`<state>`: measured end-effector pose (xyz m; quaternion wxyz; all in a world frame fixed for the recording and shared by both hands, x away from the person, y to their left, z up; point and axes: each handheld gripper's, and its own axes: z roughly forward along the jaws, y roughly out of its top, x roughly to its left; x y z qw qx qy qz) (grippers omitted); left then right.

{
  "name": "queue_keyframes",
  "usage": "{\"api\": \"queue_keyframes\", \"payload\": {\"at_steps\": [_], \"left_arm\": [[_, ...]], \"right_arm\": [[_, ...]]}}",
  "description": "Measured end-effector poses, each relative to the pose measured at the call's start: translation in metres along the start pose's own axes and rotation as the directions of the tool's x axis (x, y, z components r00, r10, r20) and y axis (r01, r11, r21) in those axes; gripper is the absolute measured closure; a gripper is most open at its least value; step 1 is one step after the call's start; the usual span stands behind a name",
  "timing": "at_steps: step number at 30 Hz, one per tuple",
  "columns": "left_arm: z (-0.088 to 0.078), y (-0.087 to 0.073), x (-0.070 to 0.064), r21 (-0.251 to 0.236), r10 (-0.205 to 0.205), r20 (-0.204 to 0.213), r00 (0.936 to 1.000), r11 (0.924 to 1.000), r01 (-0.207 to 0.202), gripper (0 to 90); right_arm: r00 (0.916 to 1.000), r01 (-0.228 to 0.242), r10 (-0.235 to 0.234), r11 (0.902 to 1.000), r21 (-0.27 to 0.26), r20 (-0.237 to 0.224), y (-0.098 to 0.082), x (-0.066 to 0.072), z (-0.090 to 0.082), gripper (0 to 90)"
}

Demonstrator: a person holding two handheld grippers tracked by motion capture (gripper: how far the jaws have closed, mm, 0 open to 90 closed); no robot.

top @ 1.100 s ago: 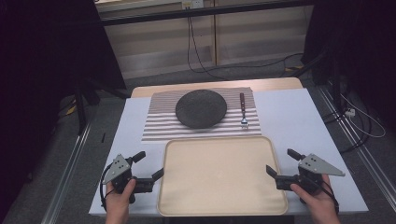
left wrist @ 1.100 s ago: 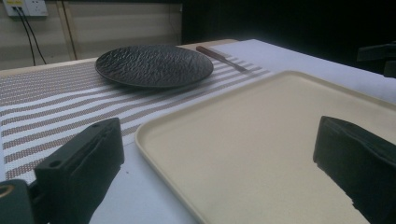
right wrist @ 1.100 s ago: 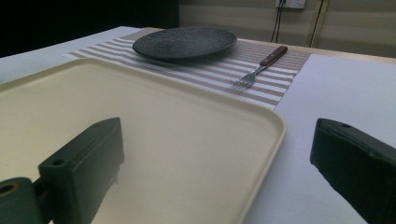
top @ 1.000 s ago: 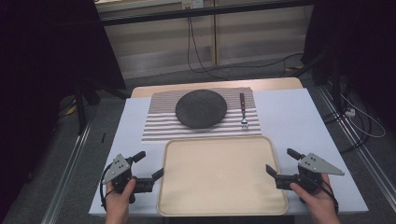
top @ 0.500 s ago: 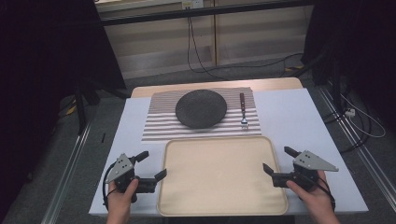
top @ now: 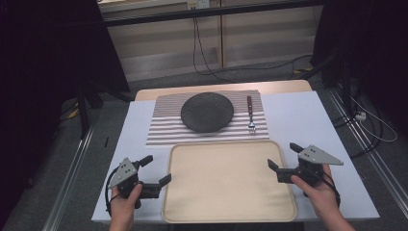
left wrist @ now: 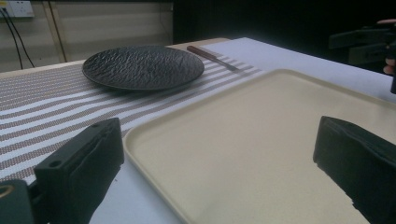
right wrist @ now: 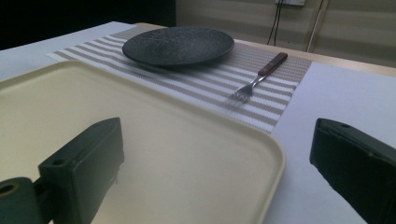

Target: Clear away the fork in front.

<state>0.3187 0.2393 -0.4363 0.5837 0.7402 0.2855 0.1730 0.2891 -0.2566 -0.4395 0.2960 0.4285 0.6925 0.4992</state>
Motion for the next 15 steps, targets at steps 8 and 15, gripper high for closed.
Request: {"api": "queue_keyframes", "payload": {"at_steps": [8, 15], "left_arm": [[0.001, 0.001, 0.000, -0.002, -0.003, 0.001, 1.0000, 1.0000, 0.003, 2.1], [0.002, 0.001, 0.001, 0.002, 0.000, 0.011, 0.9999, 1.0000, 0.000, 2.1]], "right_arm": [[0.9995, 0.023, -0.024, 0.9995, 0.020, 0.020, 0.023, -0.005, 0.031, 3.0], [0.9988, 0.046, -0.047, 0.9979, 0.045, 0.017, 0.040, -0.007, 0.054, 2.8]]}}
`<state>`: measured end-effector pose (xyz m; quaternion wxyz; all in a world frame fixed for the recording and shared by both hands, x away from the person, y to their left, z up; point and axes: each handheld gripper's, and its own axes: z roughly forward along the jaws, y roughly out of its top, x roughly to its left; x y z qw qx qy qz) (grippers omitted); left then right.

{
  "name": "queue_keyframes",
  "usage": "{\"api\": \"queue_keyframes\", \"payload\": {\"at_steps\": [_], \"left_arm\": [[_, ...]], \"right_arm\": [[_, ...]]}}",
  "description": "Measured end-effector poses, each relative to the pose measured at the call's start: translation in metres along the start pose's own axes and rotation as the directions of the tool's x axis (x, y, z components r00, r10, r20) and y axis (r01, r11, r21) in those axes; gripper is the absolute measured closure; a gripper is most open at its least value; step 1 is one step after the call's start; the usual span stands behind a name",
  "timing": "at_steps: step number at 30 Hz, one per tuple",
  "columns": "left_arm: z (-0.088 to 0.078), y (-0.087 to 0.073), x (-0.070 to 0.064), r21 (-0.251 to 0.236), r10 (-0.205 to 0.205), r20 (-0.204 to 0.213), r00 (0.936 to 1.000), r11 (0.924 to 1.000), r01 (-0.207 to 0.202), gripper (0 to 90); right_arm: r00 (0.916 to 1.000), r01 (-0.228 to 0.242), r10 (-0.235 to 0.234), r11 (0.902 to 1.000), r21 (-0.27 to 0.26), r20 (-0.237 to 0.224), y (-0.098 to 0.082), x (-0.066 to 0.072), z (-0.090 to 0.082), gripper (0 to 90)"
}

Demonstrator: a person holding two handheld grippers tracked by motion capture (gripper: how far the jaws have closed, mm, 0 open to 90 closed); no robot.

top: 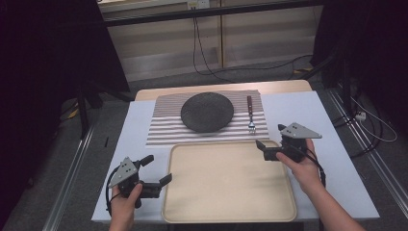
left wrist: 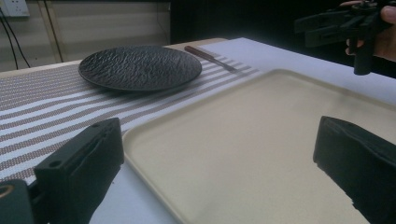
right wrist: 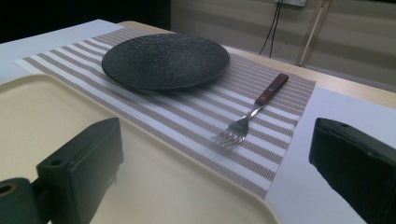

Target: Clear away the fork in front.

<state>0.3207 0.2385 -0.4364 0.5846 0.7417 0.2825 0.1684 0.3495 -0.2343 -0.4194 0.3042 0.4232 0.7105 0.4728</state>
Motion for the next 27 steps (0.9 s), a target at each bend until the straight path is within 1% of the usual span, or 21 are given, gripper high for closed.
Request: {"api": "queue_keyframes", "payload": {"at_steps": [1, 3, 4, 5, 7, 8, 9, 11, 12, 14, 15, 16, 18, 19, 21, 23, 24, 27], "left_arm": [[0.000, 0.000, 0.000, -0.001, -0.001, 0.002, 1.0000, 1.0000, 0.001, 2.1], [0.000, 0.000, 0.000, 0.000, 0.000, 0.004, 1.0000, 1.0000, 0.000, 2.1], [0.000, 0.000, 0.000, 0.001, 0.001, 0.003, 1.0000, 1.0000, -0.001, 2.1], [0.000, 0.000, 0.000, 0.002, -0.003, 0.001, 1.0000, 1.0000, 0.003, 2.1], [-0.001, 0.000, 0.001, 0.005, -0.001, 0.000, 1.0000, 1.0000, 0.001, 2.1], [-0.001, 0.000, 0.000, 0.003, -0.003, 0.000, 1.0000, 1.0000, 0.003, 2.1], [-0.001, 0.000, 0.000, 0.003, -0.003, 0.000, 1.0000, 1.0000, 0.003, 2.1], [0.000, 0.000, 0.000, 0.003, -0.003, 0.002, 1.0000, 1.0000, 0.003, 2.1], [0.000, 0.000, -0.001, 0.004, -0.002, 0.005, 1.0000, 1.0000, 0.002, 2.1], [0.000, 0.000, -0.001, 0.003, -0.005, 0.008, 1.0000, 1.0000, 0.005, 2.1], [0.000, 0.000, -0.001, 0.003, -0.005, 0.008, 1.0000, 1.0000, 0.005, 2.1], [0.000, 0.000, -0.001, 0.002, -0.006, 0.008, 1.0000, 1.0000, 0.006, 2.1], [0.000, 0.000, -0.001, 0.001, -0.007, 0.010, 0.9999, 1.0000, 0.007, 2.1], [0.000, 0.000, -0.001, 0.001, -0.008, 0.012, 0.9999, 1.0000, 0.008, 2.1], [0.000, 0.000, 0.000, 0.001, -0.007, 0.010, 0.9999, 1.0000, 0.007, 2.1], [0.001, 0.000, 0.000, 0.004, -0.007, 0.010, 0.9999, 1.0000, 0.007, 2.1], [0.001, 0.000, 0.000, 0.004, -0.007, 0.010, 0.9999, 1.0000, 0.007, 2.1], [0.001, 0.000, -0.001, 0.003, -0.008, 0.014, 0.9999, 1.0000, 0.008, 2.1]], "right_arm": [[1.0000, -0.004, 0.004, 0.9999, 0.010, 0.005, 0.004, -0.001, 0.006, 2.8], [1.0000, -0.003, 0.003, 0.9999, 0.014, 0.008, 0.005, -0.002, 0.009, 2.8], [0.9999, 0.003, -0.003, 0.9998, 0.020, 0.016, 0.009, -0.003, 0.016, 2.8], [0.9999, 0.001, -0.001, 0.9998, 0.021, 0.014, 0.011, -0.004, 0.019, 2.8], [0.9999, 0.001, -0.002, 0.9997, 0.025, 0.014, 0.012, -0.005, 0.021, 2.8], [0.9998, 0.004, -0.004, 0.9996, 0.029, 0.021, 0.017, -0.006, 0.028, 2.8], [0.9998, -0.004, 0.004, 0.9995, 0.032, 0.020, 0.019, -0.008, 0.032, 2.8], [0.9997, -0.008, 0.007, 0.9994, 0.035, 0.022, 0.020, -0.008, 0.034, 3.0], [0.9995, -0.008, 0.006, 0.9988, 0.049, 0.031, 0.023, -0.011, 0.042, 3.2], [0.9992, -0.005, 0.002, 0.9978, 0.066, 0.040, 0.025, -0.014, 0.049, 3.2], [0.9992, -0.005, 0.002, 0.9978, 0.066, 0.040, 0.025, -0.014, 0.049, 3.2], [0.9991, -0.010, 0.007, 0.9968, 0.080, 0.043, 0.026, -0.017, 0.056, 3.2], [0.9989, -0.022, 0.018, 0.9965, 0.080, 0.043, 0.027, -0.020, 0.062, 3.2], [0.9989, -0.022, 0.018, 0.9965, 0.080, 0.043, 0.027, -0.020, 0.062, 3.2], [0.9982, -0.039, 0.035, 0.9957, 0.084, 0.048, 0.028, -0.023, 0.068, 3.3], [0.9979, -0.040, 0.036, 0.9948, 0.093, 0.054, 0.029, -0.027, 0.077, 3.4], [0.9979, -0.040, 0.036, 0.9948, 0.093, 0.054, 0.029, -0.027, 0.077, 3.4], [0.9969, -0.046, 0.039, 0.9931, 0.108, 0.068, 0.030, -0.031, 0.086, 3.4]]}}
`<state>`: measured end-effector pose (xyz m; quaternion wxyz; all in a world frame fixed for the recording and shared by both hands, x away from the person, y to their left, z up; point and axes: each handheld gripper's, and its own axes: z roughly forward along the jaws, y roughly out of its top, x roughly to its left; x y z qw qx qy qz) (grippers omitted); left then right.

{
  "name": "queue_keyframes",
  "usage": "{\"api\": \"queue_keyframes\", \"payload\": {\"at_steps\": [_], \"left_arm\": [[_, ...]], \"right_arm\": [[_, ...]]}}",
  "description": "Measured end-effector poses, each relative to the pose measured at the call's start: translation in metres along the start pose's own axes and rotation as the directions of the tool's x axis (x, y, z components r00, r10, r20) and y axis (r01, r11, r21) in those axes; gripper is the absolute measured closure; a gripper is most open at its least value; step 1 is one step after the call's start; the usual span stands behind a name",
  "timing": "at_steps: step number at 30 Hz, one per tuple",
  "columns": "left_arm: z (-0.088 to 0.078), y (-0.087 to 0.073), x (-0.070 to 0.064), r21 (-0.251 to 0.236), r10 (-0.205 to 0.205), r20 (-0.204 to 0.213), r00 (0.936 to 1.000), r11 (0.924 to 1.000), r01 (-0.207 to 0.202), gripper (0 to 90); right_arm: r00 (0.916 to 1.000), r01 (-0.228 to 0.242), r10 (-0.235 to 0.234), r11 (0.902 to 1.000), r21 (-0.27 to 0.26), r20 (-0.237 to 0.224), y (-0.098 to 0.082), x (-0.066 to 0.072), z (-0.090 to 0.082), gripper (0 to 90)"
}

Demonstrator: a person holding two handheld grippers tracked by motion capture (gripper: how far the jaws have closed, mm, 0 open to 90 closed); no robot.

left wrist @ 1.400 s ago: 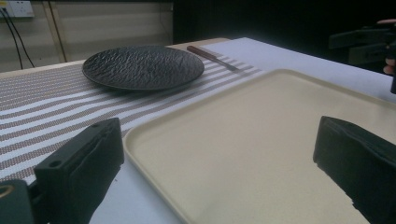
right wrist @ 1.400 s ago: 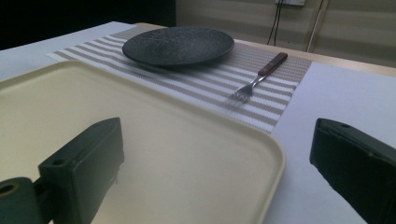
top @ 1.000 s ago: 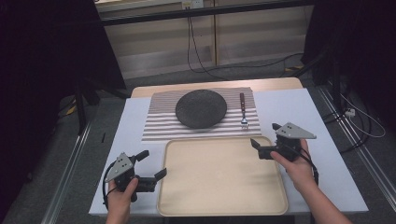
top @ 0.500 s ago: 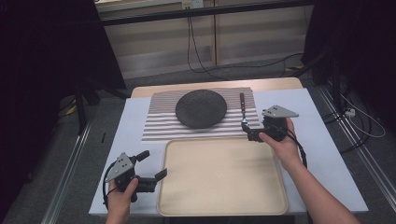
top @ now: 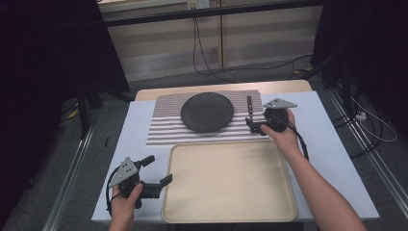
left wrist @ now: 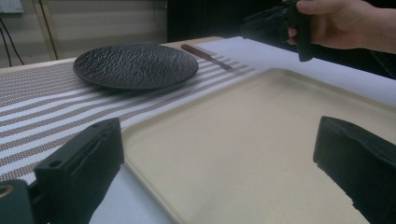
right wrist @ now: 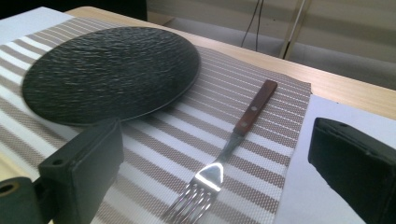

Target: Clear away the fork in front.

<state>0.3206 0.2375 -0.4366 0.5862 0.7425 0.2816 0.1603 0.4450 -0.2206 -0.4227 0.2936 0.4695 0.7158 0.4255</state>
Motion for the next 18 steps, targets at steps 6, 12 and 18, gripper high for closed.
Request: {"api": "queue_keyframes", "payload": {"at_steps": [6, 12, 18], "left_arm": [[-0.001, 0.000, 0.000, 0.002, -0.007, 0.003, 1.0000, 1.0000, 0.007, 2.1], [-0.001, 0.000, 0.000, -0.006, -0.008, -0.002, 1.0000, 0.9999, 0.008, 2.1], [0.000, 0.001, -0.001, -0.006, -0.004, -0.002, 1.0000, 1.0000, 0.004, 2.1]], "right_arm": [[0.9993, -0.035, 0.035, 0.9993, 0.011, 0.013, 0.001, -0.007, 0.016, 3.4], [0.9987, -0.049, 0.048, 0.9983, 0.031, 0.018, 0.002, -0.012, 0.025, 3.7], [0.9982, -0.051, 0.050, 0.9979, 0.040, 0.034, 0.000, -0.019, 0.031, 3.4]]}}
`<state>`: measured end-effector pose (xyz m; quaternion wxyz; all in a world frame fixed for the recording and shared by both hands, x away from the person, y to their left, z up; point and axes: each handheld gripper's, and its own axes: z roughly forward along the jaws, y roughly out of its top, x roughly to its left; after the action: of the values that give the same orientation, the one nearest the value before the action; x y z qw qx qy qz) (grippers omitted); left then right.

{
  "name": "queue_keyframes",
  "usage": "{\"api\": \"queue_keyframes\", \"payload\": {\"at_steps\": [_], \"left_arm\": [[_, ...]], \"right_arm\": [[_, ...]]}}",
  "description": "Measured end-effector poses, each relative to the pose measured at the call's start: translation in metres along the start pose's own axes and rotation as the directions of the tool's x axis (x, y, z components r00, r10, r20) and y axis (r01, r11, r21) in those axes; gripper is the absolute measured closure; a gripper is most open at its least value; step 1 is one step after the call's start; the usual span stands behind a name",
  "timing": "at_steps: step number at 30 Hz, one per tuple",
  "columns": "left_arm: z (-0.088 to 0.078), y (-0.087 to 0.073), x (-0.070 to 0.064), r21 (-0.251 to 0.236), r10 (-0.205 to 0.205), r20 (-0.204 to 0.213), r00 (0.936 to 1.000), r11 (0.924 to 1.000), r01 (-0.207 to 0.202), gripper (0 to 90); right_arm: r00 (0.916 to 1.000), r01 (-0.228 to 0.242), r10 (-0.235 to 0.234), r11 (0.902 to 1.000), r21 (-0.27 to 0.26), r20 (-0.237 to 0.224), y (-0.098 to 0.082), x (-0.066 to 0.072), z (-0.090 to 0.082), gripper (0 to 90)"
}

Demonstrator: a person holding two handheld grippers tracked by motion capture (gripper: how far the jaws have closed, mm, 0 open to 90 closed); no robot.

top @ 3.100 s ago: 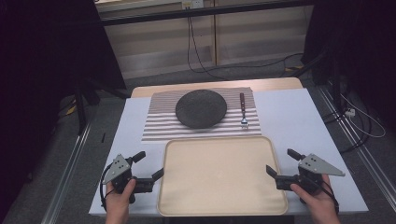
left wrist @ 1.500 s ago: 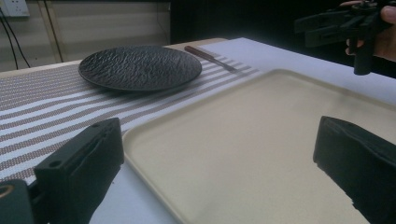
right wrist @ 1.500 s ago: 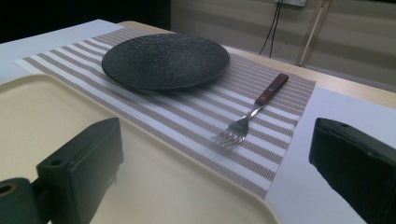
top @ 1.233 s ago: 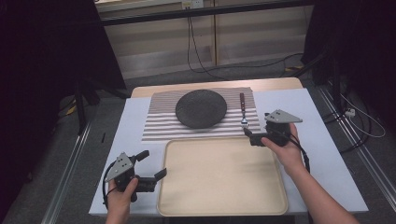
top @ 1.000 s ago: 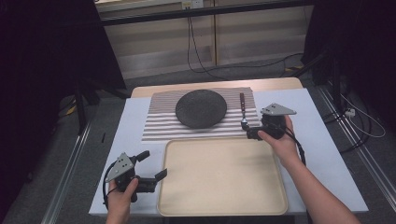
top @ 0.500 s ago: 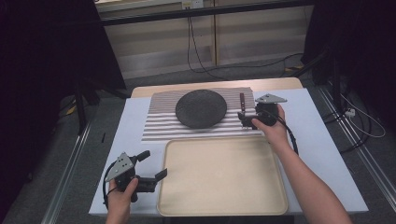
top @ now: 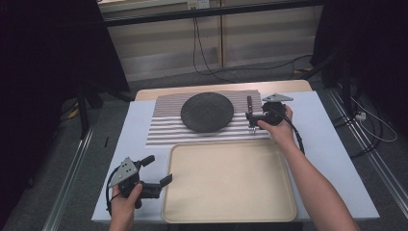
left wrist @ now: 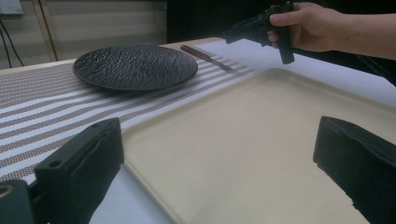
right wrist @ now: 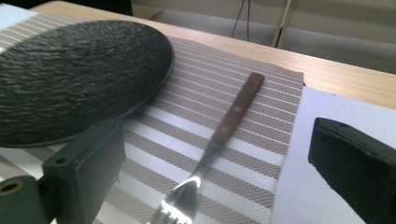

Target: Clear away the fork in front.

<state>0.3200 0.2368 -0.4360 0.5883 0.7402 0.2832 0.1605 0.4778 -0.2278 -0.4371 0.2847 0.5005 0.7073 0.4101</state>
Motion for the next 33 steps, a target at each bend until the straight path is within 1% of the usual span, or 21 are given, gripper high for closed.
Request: {"api": "queue_keyframes", "payload": {"at_steps": [1, 6, 7, 11, 12, 13, 15, 16, 18, 19, 20, 21, 22, 23, 24, 26, 28, 29, 30, 31, 33], "left_arm": [[0.000, 0.000, 0.000, 0.003, 0.004, 0.004, 1.0000, 1.0000, -0.004, 2.1], [0.001, 0.000, 0.000, 0.002, -0.001, -0.001, 1.0000, 1.0000, 0.001, 2.1], [0.001, 0.000, -0.001, 0.005, -0.001, 0.003, 1.0000, 1.0000, 0.001, 2.1], [0.002, 0.000, -0.001, 0.011, 0.003, 0.005, 1.0000, 0.9999, -0.003, 2.1], [0.002, 0.000, -0.001, 0.016, 0.009, 0.003, 1.0000, 0.9998, -0.009, 2.1], [0.002, 0.000, -0.001, 0.018, 0.013, 0.001, 0.9999, 0.9998, -0.013, 2.1], [0.002, 0.000, -0.001, 0.015, 0.011, 0.001, 0.9999, 0.9998, -0.011, 2.1], [0.003, 0.001, -0.001, 0.016, 0.012, 0.002, 0.9999, 0.9998, -0.012, 2.1], [0.003, 0.001, -0.002, 0.016, 0.012, 0.001, 0.9999, 0.9998, -0.012, 2.1], [0.003, 0.000, -0.002, 0.018, 0.012, 0.003, 0.9999, 0.9998, -0.012, 2.1], [0.003, 0.000, -0.002, 0.024, 0.012, 0.000, 0.9999, 0.9996, -0.012, 2.1], [0.003, 0.000, -0.002, 0.024, 0.012, 0.000, 0.9999, 0.9996, -0.012, 2.1], [0.003, 0.000, -0.002, 0.026, 0.018, 0.000, 0.9998, 0.9995, -0.018, 2.1], [0.003, 0.000, -0.002, 0.026, 0.018, 0.000, 0.9998, 0.9995, -0.018, 2.1], [0.004, 0.000, -0.002, 0.024, 0.014, 0.001, 0.9999, 0.9996, -0.014, 2.1], [0.004, 0.000, -0.003, 0.024, 0.014, 0.002, 0.9999, 0.9996, -0.014, 2.1], [0.004, 0.000, -0.002, 0.027, 0.018, 0.000, 0.9998, 0.9995, -0.018, 2.1], [0.004, 0.000, -0.002, 0.029, 0.017, -0.001, 0.9999, 0.9994, -0.017, 2.1], [0.004, 0.000, -0.002, 0.029, 0.017, -0.001, 0.9999, 0.9994, -0.017, 2.1], [0.004, 0.000, -0.002, 0.027, 0.013, -0.003, 0.9999, 0.9995, -0.013, 2.1], [0.003, 0.000, -0.001, 0.028, 0.016, -0.006, 0.9998, 0.9995, -0.016, 2.1]], "right_arm": [[1.0000, 0.001, -0.001, 0.9998, 0.020, 0.004, 0.001, -0.002, 0.003, 3.4], [0.9999, -0.010, 0.010, 0.9992, 0.038, 0.006, 0.002, -0.005, 0.008, 6.7], [0.9998, -0.015, 0.015, 0.9989, 0.044, 0.009, 0.004, -0.006, 0.011, 11.1], [0.9993, -0.035, 0.035, 0.9985, 0.043, 0.014, 0.006, -0.009, 0.015, 17.6], [0.9984, -0.053, 0.053, 0.9975, 0.046, 0.021, 0.007, -0.010, 0.018, 25.2], [0.9981, -0.060, 0.059, 0.9969, 0.051, 0.018, 0.008, -0.011, 0.020, 29.4], [0.9987, -0.049, 0.048, 0.9969, 0.062, 0.017, 0.009, -0.011, 0.023, 35.7], [0.9987, -0.049, 0.048, 0.9969, 0.062, 0.017, 0.009, -0.011, 0.023, 35.7], [0.9984, -0.053, 0.051, 0.9947, 0.088, 0.026, 0.009, -0.009, 0.027, 42.8], [0.9980, -0.063, 0.063, 0.9938, 0.091, 0.006, 0.009, -0.009, 0.029, 47.5], [0.9984, -0.054, 0.052, 0.9925, 0.110, 0.024, 0.009, -0.006, 0.033, 51.9], [0.9984, -0.054, 0.052, 0.9925, 0.110, 0.024, 0.009, -0.006, 0.033, 51.9], [0.9990, -0.044, 0.043, 0.9881, 0.147, 0.012, 0.009, -0.006, 0.040, 57.2], [0.9990, -0.044, 0.043, 0.9881, 0.147, 0.012, 0.009, -0.006, 0.040, 57.2], [0.9987, -0.045, 0.041, 0.9857, 0.162, 0.029, 0.009, -0.006, 0.046, 60.0], [0.9984, -0.053, 0.049, 0.9836, 0.172, 0.027, 0.009, -0.006, 0.048, 59.6], [0.9978, -0.064, 0.059, 0.9815, 0.181, 0.031, 0.010, -0.006, 0.054, 62.8], [0.9976, -0.067, 0.061, 0.9768, 0.204, 0.033, 0.011, -0.004, 0.059, 65.0], [0.9976, -0.067, 0.061, 0.9768, 0.204, 0.033, 0.011, -0.004, 0.059, 65.0], [0.9971, -0.069, 0.060, 0.9719, 0.225, 0.046, 0.011, -0.003, 0.064, 65.4], [0.9970, -0.072, 0.064, 0.9715, 0.226, 0.044, 0.011, -0.003, 0.065, 67.0]]}}
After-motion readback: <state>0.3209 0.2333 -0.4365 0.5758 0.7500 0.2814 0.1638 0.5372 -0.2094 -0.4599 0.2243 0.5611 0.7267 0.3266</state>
